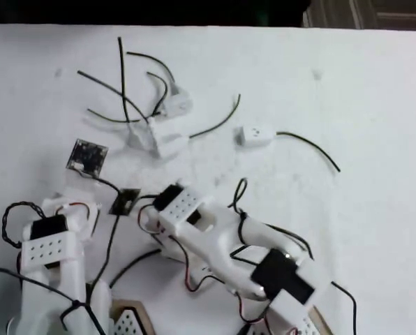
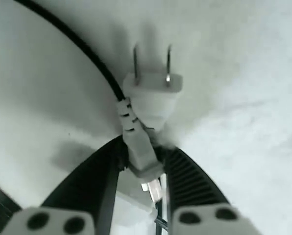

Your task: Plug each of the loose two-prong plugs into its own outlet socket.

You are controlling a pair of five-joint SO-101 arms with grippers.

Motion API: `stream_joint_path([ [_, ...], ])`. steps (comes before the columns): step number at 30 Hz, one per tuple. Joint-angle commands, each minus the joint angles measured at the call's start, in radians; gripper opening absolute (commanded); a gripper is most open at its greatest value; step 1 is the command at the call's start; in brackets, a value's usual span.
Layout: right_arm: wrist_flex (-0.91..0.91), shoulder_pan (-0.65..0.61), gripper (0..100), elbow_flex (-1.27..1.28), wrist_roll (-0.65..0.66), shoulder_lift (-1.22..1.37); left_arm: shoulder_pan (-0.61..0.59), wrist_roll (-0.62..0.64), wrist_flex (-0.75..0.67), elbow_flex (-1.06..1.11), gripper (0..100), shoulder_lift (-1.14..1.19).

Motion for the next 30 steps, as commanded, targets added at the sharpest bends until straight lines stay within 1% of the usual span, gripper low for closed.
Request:
stream_joint_path([
  [1, 0.041, 0.081, 1.7, -0.012, 0.014, -0.186, -0.008, -0.009, -0.023, -0.006, 2, -0.025],
  [6, 0.054, 0.228, 1.7, -0.012, 0.089, -0.386, -0.008, -0.009, -0.023, -0.006, 2, -0.025],
  [9, 0.047, 0.318, 1.7, -0.011, 0.098, -0.453, -0.008, -0.009, -0.023, -0.006, 2, -0.025],
  [12, 0.016, 0.386, 1.7, -0.008, 0.098, -0.452, -0.008, -0.009, -0.023, -0.006, 2, -0.025],
  [17, -0.124, 0.506, 1.7, -0.005, 0.091, -0.348, -0.008, -0.009, -0.023, -0.006, 2, -0.025],
  [20, -0.170, 0.530, 1.7, -0.005, 0.089, -0.236, -0.008, -0.009, -0.023, -0.006, 2, -0.025],
  [25, -0.213, 0.526, 1.9, -0.006, 0.089, -0.076, -0.008, -0.009, -0.023, -0.006, 2, -0.025],
  [26, -0.214, 0.522, 3.2, -0.009, 0.089, -0.053, -0.008, -0.009, -0.023, -0.006, 2, -0.025],
  [30, -0.202, 0.515, 14.2, -0.006, 0.089, -0.012, -0.008, -0.009, -0.023, -0.006, 2, -0.025],
])
